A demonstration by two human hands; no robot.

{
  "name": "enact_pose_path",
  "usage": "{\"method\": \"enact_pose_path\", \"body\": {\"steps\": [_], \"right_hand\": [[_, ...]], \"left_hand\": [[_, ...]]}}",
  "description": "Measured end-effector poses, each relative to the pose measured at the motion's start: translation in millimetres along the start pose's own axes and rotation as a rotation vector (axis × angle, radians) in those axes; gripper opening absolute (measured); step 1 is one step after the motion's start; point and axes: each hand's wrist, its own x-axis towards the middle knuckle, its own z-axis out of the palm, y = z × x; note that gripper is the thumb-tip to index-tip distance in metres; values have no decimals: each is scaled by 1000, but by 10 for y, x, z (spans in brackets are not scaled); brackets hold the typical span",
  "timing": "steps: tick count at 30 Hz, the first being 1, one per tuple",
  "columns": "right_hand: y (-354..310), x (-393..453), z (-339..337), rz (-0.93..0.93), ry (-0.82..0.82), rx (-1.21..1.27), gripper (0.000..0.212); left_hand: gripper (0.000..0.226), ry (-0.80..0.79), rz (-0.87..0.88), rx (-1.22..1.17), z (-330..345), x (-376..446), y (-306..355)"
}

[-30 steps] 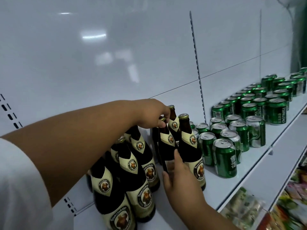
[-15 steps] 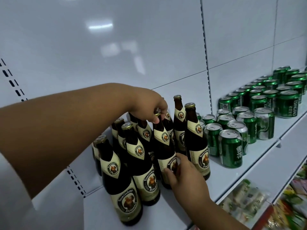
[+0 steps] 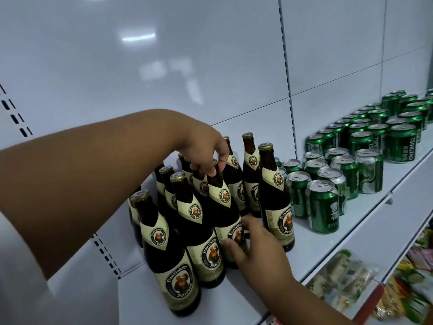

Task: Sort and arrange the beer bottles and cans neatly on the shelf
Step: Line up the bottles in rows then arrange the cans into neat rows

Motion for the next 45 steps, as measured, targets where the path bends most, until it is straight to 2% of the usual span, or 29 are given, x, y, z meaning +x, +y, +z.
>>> {"method": "enact_pose_path", "body": {"steps": [3,6,8,10,12,14,17,24,27,30,33,37,40,45], "right_hand": [[-17,-20,-95,-34,87,-31,32],[11,22,-268,-36,248,-79,11],[76,82,-393,-2,356,-78,15],[161,150,-484,61,402,-69,26],[253,206,-513,105,370,-64,46],[300,242,-507,126,302,-12,54],[343,267,-484,122,248,47,55],[379,372,-416,64,99,95,58],[413,430,-436,21,60,96,45],[430,571,-497,9,103,172,32],[434,851,-563,12,135,218,17],[427,1183,-592,9,86,231,26],[467,1326,-559,3,60,218,32],[556,1475,-538,-23,-21,152,40]], "left_hand": [[20,32,-10,-2,-35,21,58],[38,192,41,-65,-83,103,156],[50,284,91,-115,-102,183,238],[55,296,127,-121,-117,258,333],[50,280,165,-85,-114,334,430],[38,294,193,-30,-97,415,510],[22,321,204,40,-98,505,542],[12,193,122,7,-171,496,368],[8,114,80,-59,-206,517,332],[16,64,43,-141,-275,548,332],[25,147,-12,-246,-375,660,311],[34,264,-133,-102,-469,913,223],[43,240,-155,-21,-474,1100,217],[33,142,-157,34,-406,1329,278]]}}
